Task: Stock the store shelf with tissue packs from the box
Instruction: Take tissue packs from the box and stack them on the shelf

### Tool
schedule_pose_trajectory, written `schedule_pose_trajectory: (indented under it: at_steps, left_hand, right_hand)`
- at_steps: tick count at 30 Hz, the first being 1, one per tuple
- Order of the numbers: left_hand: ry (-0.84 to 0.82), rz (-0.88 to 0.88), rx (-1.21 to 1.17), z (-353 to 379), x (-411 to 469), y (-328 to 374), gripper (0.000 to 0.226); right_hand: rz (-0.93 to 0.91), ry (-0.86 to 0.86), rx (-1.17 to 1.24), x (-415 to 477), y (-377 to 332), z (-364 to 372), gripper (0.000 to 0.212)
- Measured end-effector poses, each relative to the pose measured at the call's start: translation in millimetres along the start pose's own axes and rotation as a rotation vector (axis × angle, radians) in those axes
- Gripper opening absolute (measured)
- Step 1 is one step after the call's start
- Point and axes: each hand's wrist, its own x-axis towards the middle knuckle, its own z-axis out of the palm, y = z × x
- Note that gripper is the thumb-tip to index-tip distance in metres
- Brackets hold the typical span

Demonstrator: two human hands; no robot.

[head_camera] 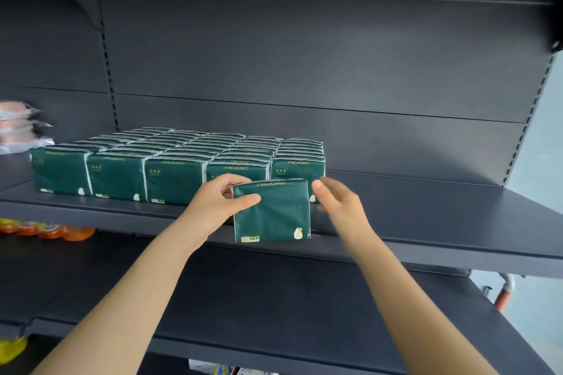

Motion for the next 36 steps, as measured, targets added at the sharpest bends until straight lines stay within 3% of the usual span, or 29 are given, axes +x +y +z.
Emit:
schedule_pose_trajectory:
  at_steps: [2, 6, 13, 19, 22, 27, 32, 36]
  left_hand:
    - [-0.013, 0.028, -0.005, 4, -5, 2, 0.029]
    - [-0.029, 0.116, 0.017, 10, -12, 6, 0.029]
    - [-0.051, 0.248, 0.127, -1, -6, 7, 0.02]
    - [0.037, 0.509, 0.801, -15, 27, 10, 0.041]
    - [0.059, 0.582, 1.002, -13, 45, 14, 0.051]
    - [-0.016, 0.577, 1.224, -3, 69, 9, 0.067]
    - [-0.091, 0.587, 1.349, 1, 81, -5, 0.067]
    - [-0.095, 0.595, 1.343, 3, 85, -15, 0.066]
  right_hand:
    - [-0.037, -0.04, 0.082, -24, 2, 9, 0.041]
    - [-0.062, 0.016, -0.01, -48, 7, 22, 0.011]
    - [-0.055, 0.102, -0.011, -35, -4, 4, 0.023]
    - [-0.023, 0.213, -0.028, 3, -2, -2, 0.024]
    - [-0.002, 0.258, -0.109, 25, 5, 5, 0.028]
    - [0.044, 0.26, -0.254, 44, 13, 21, 0.035]
    - [0.065, 0.232, -0.374, 53, 21, 31, 0.046]
    - [0.093, 0.249, -0.423, 58, 18, 31, 0.036]
